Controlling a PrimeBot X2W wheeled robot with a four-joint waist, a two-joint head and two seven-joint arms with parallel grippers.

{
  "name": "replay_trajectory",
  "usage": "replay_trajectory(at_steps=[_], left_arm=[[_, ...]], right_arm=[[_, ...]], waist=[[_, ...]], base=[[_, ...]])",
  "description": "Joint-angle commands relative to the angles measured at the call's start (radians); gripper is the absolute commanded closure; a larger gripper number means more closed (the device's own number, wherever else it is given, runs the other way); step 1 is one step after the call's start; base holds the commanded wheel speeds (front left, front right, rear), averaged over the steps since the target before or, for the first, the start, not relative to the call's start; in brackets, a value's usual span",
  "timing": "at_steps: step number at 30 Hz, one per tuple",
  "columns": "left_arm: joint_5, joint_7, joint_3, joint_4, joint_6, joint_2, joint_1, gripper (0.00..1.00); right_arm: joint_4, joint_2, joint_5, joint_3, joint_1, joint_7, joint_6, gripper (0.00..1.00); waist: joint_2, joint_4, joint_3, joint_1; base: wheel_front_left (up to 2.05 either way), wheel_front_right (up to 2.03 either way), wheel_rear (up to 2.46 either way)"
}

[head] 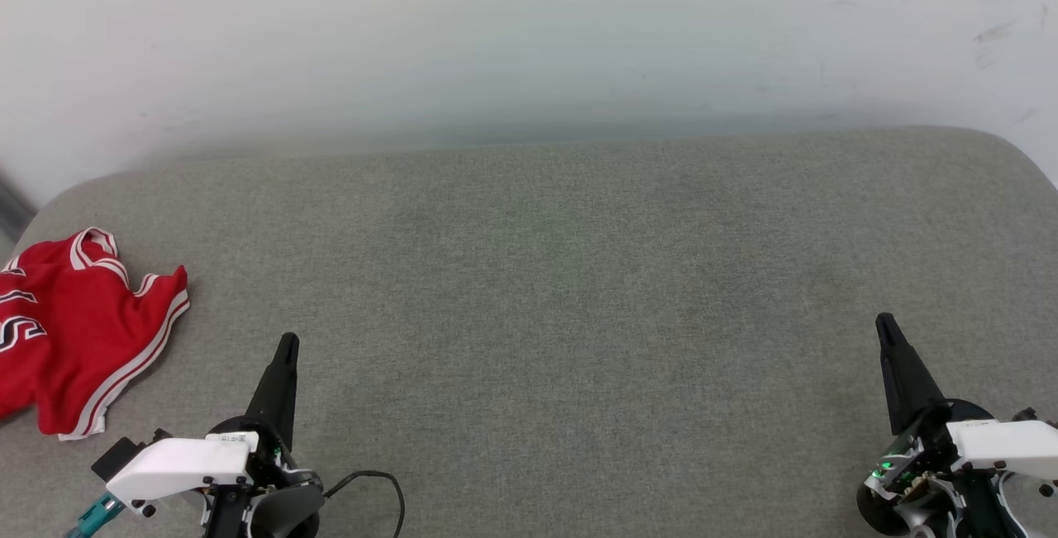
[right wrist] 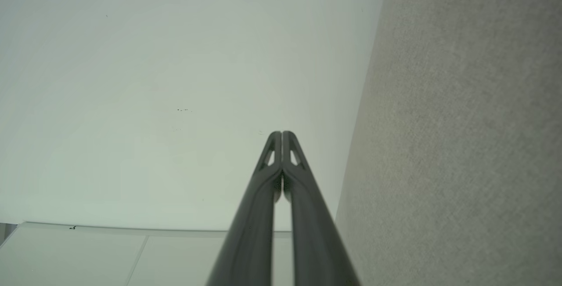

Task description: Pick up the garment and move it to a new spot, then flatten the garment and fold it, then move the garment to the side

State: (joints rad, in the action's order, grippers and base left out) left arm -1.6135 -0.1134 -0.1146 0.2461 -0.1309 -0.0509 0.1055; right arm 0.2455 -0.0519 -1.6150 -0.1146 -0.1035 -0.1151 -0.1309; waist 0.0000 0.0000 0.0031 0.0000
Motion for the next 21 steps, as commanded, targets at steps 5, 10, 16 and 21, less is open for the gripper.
replay_trajectory(at_steps=[5, 10, 16, 21], left_arm=[[0.003, -0.005, -0.002, 0.0, -0.003, 0.001, 0.009, 1.0], [0.003, -0.005, -0.002, 0.0, -0.003, 0.001, 0.009, 1.0], [0.003, -0.005, -0.002, 0.0, -0.003, 0.001, 0.009, 1.0], [0.003, -0.005, -0.002, 0.0, -0.003, 0.001, 0.009, 1.0]], right_arm=[[0.0, 0.002, 0.006, -0.001, -0.012, -0.002, 0.0, 1.0], [0.0, 0.002, 0.006, -0.001, -0.012, -0.002, 0.0, 1.0], [0.0, 0.003, 0.006, -0.001, -0.012, -0.002, 0.0, 1.0], [0.0, 0.003, 0.006, -0.001, -0.012, -0.002, 0.0, 1.0]], waist=[[0.0, 0.0, 0.0, 0.0], [0.0, 0.0, 0.0, 0.0], [0.0, 0.0, 0.0, 0.0], [0.0, 0.0, 0.0, 0.0]], base=[[0.0, 0.0, 0.0], [0.0, 0.0, 0.0], [0.0, 0.0, 0.0], [0.0, 0.0, 0.0]])
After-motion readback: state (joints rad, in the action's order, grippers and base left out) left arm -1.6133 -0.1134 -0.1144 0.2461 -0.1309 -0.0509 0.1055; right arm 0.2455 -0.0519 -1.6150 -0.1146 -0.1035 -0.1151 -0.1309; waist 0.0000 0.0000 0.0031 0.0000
